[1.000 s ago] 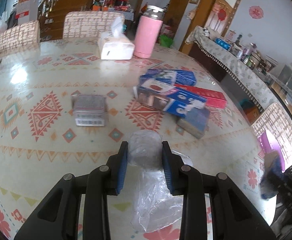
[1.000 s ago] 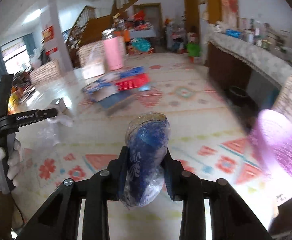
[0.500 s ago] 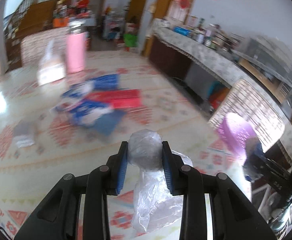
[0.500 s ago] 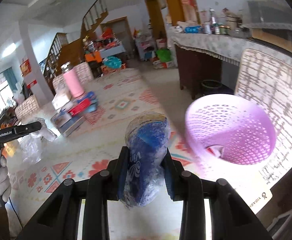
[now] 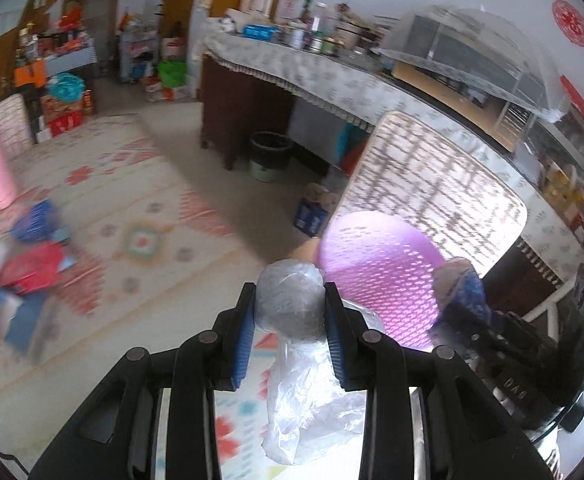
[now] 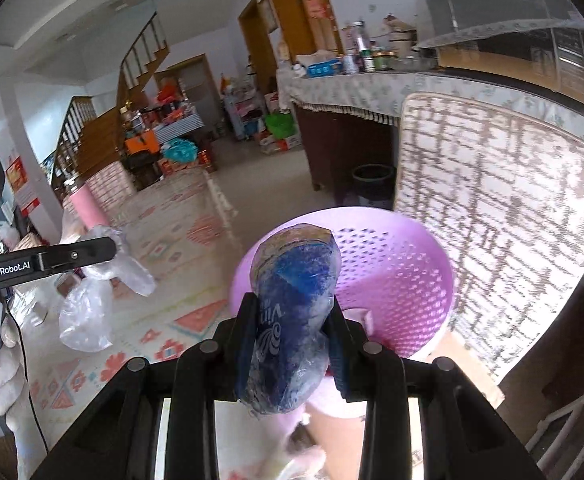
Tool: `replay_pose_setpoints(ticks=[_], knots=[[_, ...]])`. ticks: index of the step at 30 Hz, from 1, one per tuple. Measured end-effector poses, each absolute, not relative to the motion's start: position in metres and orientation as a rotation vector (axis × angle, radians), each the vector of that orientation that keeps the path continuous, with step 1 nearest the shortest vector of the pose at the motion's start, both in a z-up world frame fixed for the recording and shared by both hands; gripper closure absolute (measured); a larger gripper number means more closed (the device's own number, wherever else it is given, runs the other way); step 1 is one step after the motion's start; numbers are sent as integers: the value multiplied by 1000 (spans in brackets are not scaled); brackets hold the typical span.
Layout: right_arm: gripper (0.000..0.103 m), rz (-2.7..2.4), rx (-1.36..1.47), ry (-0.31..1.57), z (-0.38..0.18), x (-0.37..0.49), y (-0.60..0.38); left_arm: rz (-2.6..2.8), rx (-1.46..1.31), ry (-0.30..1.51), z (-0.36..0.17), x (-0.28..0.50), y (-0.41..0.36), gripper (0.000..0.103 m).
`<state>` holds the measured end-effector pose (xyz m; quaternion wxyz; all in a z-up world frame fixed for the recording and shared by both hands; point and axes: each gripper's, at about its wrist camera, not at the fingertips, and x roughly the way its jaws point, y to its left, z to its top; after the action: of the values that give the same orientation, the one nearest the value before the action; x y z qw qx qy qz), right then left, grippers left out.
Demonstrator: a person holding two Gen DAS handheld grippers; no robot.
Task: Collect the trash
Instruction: 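Carry both items to the purple wastebasket and open both tools to drop them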
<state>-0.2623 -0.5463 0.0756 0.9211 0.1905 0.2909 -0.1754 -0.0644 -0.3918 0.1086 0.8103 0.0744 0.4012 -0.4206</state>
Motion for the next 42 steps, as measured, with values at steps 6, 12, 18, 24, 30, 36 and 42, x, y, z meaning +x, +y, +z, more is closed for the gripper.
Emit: replay_pose_setpoints(ticks=[6,12,18,24,30,36,42], knots=[[68,-389,414,603,73,-262,-576,-953,185,856,109,-69,-447,72],[65,-427,432,608,68,-259,-597,-996,229,851,107,-72,-489,67],[29,-449,475,589,63,-263,-605,-1002,197,845,108,-70,-495,28],[29,-428,471,583,67,-265,-596,-989,207,842,109,-83,-469,28],[29,-364,457,596,70,-257,-567,-941,214,854,108,-91,-421,28],[28,-304,413,550,77,-246,-521,-856,174,856,109,-86,-353,28],[17,-191,419,547,82,-228,-472,-747,97,867,109,-72,-269,28]])
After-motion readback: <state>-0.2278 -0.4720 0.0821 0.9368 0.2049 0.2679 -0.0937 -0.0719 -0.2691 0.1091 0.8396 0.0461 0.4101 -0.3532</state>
